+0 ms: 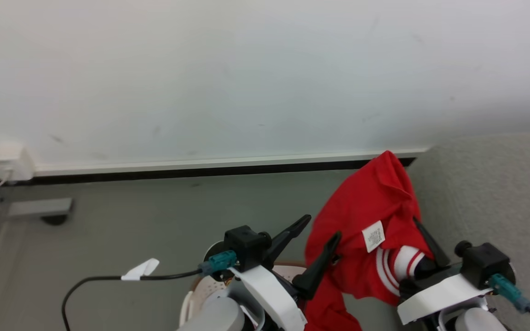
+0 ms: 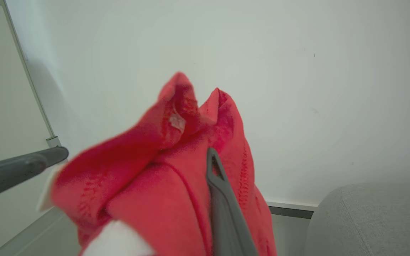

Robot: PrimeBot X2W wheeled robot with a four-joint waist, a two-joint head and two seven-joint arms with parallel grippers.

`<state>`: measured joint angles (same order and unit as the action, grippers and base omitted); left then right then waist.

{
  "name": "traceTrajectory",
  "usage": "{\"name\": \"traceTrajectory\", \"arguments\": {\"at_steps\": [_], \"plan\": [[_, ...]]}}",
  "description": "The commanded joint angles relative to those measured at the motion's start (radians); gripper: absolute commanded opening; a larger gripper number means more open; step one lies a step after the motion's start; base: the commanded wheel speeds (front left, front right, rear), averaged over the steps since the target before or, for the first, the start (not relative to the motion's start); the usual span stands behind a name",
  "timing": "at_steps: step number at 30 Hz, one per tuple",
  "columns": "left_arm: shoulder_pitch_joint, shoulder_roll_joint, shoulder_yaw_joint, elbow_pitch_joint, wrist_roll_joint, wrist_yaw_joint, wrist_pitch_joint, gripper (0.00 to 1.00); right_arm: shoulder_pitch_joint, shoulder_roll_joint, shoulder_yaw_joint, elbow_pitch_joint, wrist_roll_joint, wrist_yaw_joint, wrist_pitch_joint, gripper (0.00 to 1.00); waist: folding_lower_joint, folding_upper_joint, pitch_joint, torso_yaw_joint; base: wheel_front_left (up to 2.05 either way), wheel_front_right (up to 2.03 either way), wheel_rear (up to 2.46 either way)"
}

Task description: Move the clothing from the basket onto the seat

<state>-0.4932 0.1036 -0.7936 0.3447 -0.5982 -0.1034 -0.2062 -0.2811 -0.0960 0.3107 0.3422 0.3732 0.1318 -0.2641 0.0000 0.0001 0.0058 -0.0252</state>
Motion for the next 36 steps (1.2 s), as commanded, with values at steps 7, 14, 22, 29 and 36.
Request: {"name": "traceTrajectory", "arguments": {"at_steps": [7, 14, 22, 29, 36], "plan": [[0.009, 0.016, -0.012, -0.008, 0.006, -0.006, -0.023, 1.0, 0.026, -0.024, -0.096, -0.065, 0.006, -0.002, 0.0, 0.0, 0.0, -0.0001, 0.027, -0.189, 0.0, 0.0, 0.0], [-0.005, 0.024, -0.018, -0.013, 0.024, -0.008, -0.04, 1.0, 0.051, -0.03, -0.157, -0.115, -0.01, -0.002, 0.0, 0.0, 0.0, -0.0001, 0.038, -0.294, 0.0, 0.0, 0.0], [-0.012, 0.026, -0.026, -0.001, 0.049, -0.012, -0.052, 1.0, 0.07, -0.025, -0.178, -0.141, -0.009, -0.002, 0.0, 0.0, 0.0, -0.0001, 0.047, -0.356, 0.0, 0.0, 0.0], [-0.024, 0.017, -0.026, 0.01, 0.06, -0.017, -0.057, 1.0, 0.069, -0.025, -0.192, -0.148, -0.001, -0.002, 0.0, 0.0, 0.0, -0.0001, 0.06, -0.37, 0.0, 0.0, 0.0], [-0.058, 0.03, -0.04, 0.006, 0.09, -0.016, -0.057, 1.0, 0.003, -0.047, -0.194, -0.141, 0.004, -0.002, 0.0, 0.0, 0.0, -0.0001, 0.108, -0.355, 0.0, 0.0, 0.0]]}}
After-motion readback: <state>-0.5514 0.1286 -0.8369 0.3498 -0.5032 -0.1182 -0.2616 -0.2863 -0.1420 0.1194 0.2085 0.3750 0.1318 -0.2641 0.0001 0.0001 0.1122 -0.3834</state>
